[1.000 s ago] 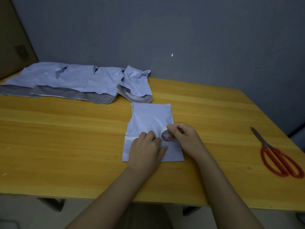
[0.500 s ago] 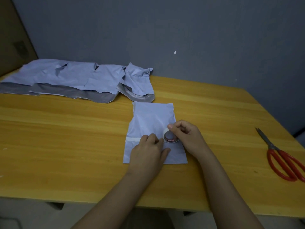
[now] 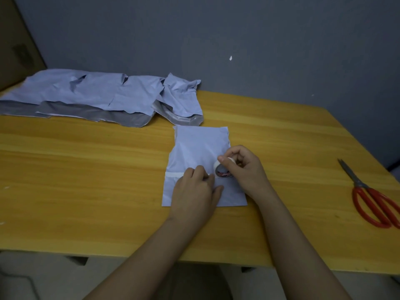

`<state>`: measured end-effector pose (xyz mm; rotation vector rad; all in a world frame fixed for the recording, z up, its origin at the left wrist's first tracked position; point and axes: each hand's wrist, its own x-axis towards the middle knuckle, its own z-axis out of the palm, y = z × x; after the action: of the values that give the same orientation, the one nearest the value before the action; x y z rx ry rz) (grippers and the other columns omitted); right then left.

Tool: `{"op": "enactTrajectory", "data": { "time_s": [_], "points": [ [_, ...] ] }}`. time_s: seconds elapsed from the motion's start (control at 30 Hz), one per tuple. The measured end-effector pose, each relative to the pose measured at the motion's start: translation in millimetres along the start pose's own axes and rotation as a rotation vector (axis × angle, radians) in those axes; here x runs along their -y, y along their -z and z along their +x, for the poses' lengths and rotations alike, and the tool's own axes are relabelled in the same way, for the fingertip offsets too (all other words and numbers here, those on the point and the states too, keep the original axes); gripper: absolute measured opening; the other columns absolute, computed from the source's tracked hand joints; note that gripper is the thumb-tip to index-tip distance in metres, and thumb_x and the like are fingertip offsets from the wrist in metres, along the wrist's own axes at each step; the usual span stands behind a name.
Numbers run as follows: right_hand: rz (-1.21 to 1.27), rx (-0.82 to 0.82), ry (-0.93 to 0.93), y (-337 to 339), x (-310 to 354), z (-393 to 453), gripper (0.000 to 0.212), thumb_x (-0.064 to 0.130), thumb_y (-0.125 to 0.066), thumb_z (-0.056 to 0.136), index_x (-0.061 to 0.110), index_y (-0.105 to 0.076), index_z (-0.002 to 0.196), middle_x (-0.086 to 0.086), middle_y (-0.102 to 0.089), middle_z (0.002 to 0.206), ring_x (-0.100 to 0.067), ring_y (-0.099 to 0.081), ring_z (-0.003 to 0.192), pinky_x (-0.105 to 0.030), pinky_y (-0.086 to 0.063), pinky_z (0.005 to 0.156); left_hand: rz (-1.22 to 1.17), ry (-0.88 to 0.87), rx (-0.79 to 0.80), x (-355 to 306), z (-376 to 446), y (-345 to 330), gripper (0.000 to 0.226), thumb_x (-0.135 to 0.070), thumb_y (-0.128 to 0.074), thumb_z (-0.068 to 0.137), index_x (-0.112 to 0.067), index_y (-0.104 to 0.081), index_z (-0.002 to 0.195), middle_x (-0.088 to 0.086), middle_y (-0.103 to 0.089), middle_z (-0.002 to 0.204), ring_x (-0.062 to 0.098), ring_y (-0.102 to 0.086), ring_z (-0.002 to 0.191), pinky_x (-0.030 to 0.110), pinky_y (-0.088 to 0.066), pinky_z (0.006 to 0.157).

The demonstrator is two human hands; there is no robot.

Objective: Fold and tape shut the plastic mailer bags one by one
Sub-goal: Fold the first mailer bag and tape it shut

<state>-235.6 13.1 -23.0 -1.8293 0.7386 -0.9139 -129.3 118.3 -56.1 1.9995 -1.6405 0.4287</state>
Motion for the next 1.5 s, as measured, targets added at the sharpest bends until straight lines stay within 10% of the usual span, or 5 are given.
{"op": "enactTrajectory", "data": {
  "time_s": [0.67,1.23,1.5],
  "points": [
    [0.048,-0.112,-0.066,7.9,-6.4,2.5,0.027,0.01,-0.067,0.087,0.014,-0.041,0.08,-0.012,-0.035,0.06,-0.017,-0.031,0.053,-0.023,-0.029,0.048,-0.011,0.041,0.06,-2.6,-0.2,6.2,0.027,-0.038,-0.077,0.073,-0.013,-0.073,0.082,0.003,-0.056,0.08,0.023,-0.059,0.074,0.027,-0.043,0.043],
    [-0.021,-0.097,-0.07,14.4,-3.5,-2.1,0.026,0.011,-0.068,0.087,0.01,-0.043,0.079,0.008,-0.033,0.053,-0.005,-0.031,0.048,-0.017,-0.031,0.047,-0.07,0.049,0.095,-2.5,-1.2,9.1,0.026,-0.038,-0.075,0.076,-0.014,-0.073,0.085,0.003,-0.056,0.081,0.021,-0.059,0.074,0.027,-0.043,0.043],
    [0.006,-0.012,-0.106,15.5,1.0,-6.8,0.019,0.011,-0.067,0.087,0.005,-0.05,0.079,0.005,-0.05,0.062,0.003,-0.047,0.051,-0.01,-0.038,0.05,-0.147,0.06,0.062,0.9,-1.4,8.0,0.041,-0.034,-0.038,0.089,-0.013,-0.073,0.083,0.002,-0.056,0.079,0.021,-0.056,0.069,0.03,-0.045,0.048]
  ]
}}
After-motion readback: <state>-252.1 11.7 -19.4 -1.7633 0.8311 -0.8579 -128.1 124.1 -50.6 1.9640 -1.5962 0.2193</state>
